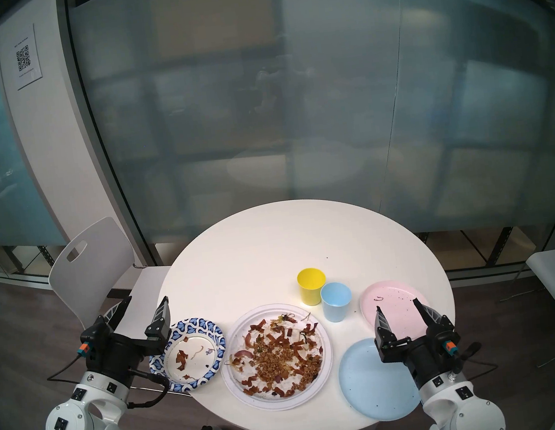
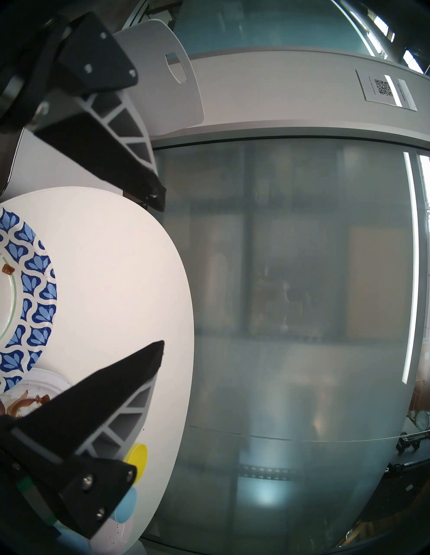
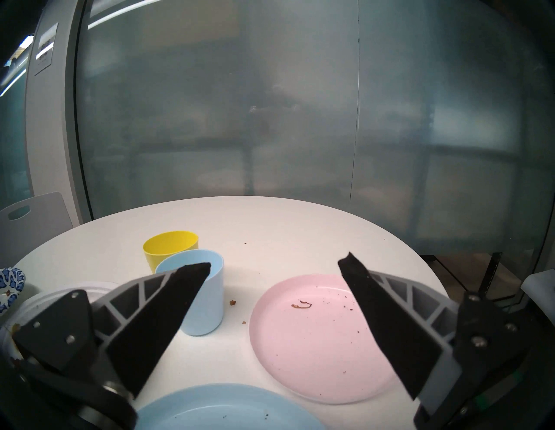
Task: Stack the plates into one stack
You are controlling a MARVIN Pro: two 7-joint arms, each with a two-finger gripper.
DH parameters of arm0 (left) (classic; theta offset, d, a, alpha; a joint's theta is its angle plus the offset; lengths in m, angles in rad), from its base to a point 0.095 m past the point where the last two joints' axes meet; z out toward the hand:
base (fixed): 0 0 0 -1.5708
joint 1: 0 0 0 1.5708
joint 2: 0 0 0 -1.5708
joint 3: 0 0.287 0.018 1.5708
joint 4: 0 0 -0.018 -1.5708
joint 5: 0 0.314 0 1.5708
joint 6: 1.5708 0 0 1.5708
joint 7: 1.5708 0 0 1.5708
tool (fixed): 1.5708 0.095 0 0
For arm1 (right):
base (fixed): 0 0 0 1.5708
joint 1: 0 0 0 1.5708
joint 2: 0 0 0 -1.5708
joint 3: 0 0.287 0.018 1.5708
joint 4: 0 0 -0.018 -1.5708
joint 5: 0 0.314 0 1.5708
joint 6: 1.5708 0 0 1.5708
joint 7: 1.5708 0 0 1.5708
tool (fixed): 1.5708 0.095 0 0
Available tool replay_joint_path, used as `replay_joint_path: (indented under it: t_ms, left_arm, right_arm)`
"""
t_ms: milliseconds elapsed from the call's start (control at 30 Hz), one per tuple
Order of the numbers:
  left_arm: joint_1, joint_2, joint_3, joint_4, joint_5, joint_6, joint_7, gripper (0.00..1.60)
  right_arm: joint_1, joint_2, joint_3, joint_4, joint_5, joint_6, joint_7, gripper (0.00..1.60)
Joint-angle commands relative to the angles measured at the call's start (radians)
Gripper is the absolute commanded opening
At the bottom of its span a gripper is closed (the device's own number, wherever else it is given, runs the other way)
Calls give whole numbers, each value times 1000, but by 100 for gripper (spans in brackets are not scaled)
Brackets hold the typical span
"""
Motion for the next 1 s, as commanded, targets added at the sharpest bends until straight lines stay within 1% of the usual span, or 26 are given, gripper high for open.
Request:
replay_joint_path:
  t_ms: [0,100,233,267,400,533,600,700,733,767,833,867,900,933,967]
  left_arm:
    - [0,-1,0,-18,0,-3,1,160]
    - [0,-1,0,-18,0,-3,2,160]
    - [0,-1,0,-19,0,-3,2,160]
    - [0,-1,0,-19,0,-3,2,160]
    - [0,-1,0,-19,1,-3,2,160]
    - [1,-1,0,-20,1,-3,3,160]
    - [1,-1,0,-20,1,-3,3,160]
    - [1,-1,0,-20,1,-3,3,160]
    - [1,-1,0,-20,1,-3,3,160]
    - [1,-1,0,-19,1,-3,3,160]
    - [1,-1,0,-19,1,-3,3,160]
    - [1,-1,0,-19,0,-3,3,160]
    - [0,-1,0,-19,0,-3,3,160]
    - [0,-1,0,-19,0,-3,3,160]
    - [0,-1,0,-19,0,-3,3,160]
  right_arm:
    - [-117,-72,21,-53,-7,-32,19,160]
    - [-150,-101,43,-55,-7,-46,32,160]
    - [-200,-114,52,-63,1,-61,36,160]
    - [-219,-108,47,-69,6,-70,29,160]
    - [-229,-112,48,-69,2,-65,35,160]
    - [-224,-104,55,-58,4,-42,43,159]
    - [-214,-100,60,-47,0,-30,43,160]
    - [-194,-95,75,-26,19,-15,47,160]
    - [-186,-92,81,-18,23,-9,48,150]
    - [-178,-86,87,-9,25,2,50,134]
    - [-162,-81,95,8,29,13,52,138]
    - [-154,-77,98,17,28,19,53,143]
    - [-147,-72,101,24,29,24,56,149]
    - [-141,-70,103,30,31,25,57,160]
    - [-135,-66,104,34,33,30,61,160]
